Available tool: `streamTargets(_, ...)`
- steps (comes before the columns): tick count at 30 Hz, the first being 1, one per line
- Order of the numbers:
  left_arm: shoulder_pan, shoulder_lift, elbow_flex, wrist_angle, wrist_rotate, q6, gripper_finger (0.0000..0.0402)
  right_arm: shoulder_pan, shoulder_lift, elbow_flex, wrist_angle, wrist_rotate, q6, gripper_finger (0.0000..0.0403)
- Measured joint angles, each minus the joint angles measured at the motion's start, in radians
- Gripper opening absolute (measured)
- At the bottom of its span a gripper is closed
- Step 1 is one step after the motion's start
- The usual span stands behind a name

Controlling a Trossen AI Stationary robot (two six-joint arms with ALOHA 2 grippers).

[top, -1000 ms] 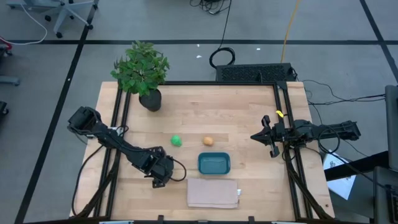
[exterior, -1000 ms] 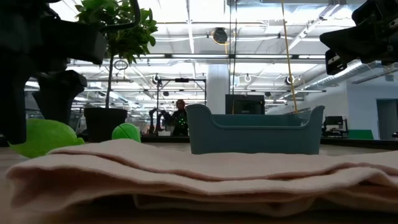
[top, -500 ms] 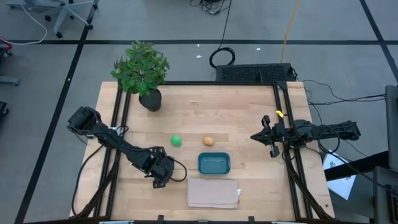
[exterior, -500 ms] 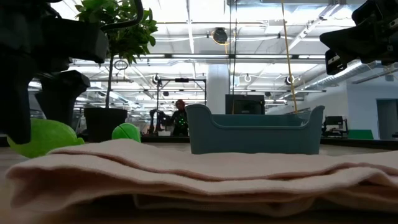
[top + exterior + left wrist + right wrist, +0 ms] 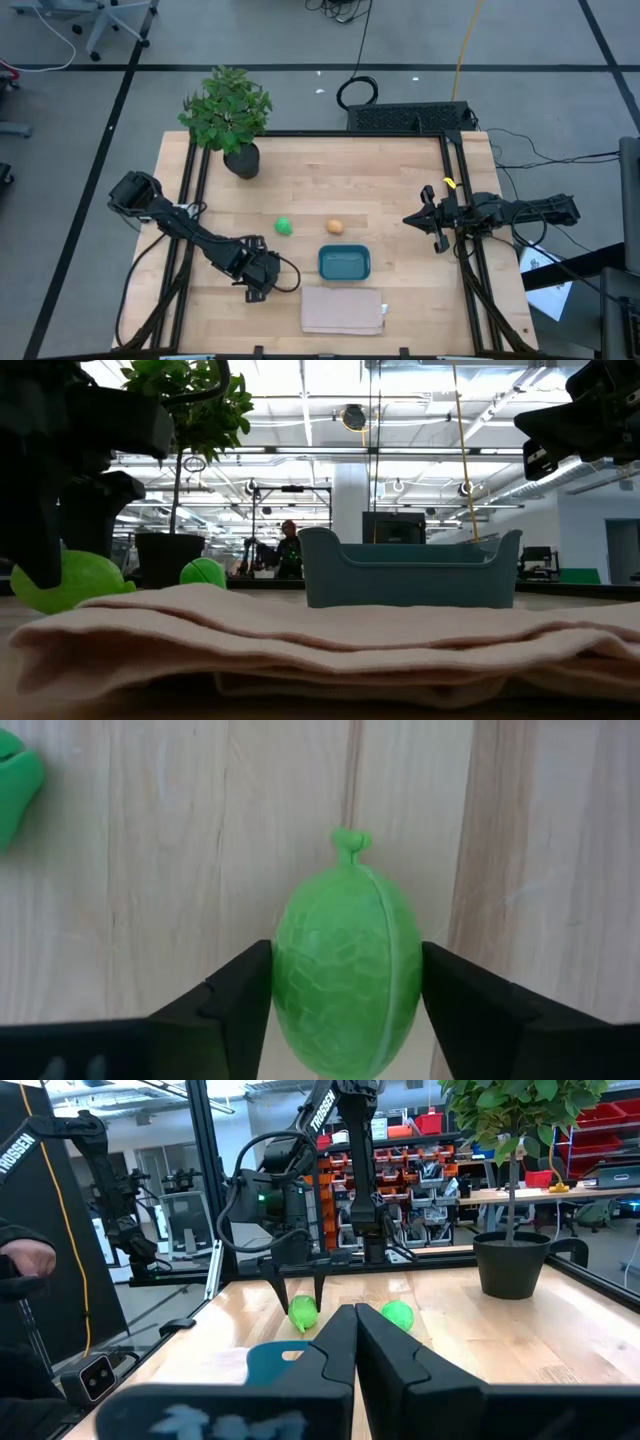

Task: Pick and placing Produce into tupperware
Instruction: Put the green melon into the blue bin

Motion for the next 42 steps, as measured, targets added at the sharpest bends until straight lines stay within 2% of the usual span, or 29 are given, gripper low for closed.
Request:
streamTargets(13, 0.011, -0.026, 0.012, -0.074, 0.005, 0.051, 0.0229, 0.0, 0.0, 0.0, 0.0, 0.0, 0.0, 0.0)
streamTargets(23, 0.048, -0.141, 0.068, -0.145, -0.001, 0.138, 0.0229, 0.0, 0.0, 0.0, 0.001, 0.0, 0.0, 0.0)
streamTargets(27, 0.068, -0.207, 0.074, -0.179, -0.032, 0.178, 0.023, 0.0, 0.0, 0.0, 0.004, 0.0, 0.0, 0.0)
streamTargets(33, 0.104, -0.297, 0.074, -0.221, -0.08, 0.181, 0.023, 0.0, 0.0, 0.0, 0.008, 0.0, 0.0, 0.0)
streamTargets(42, 0.177, -0.355, 0.074, -0.231, -0.08, 0.172, 0.023, 0.0, 0.0, 0.0, 0.008, 0.0, 0.0, 0.0)
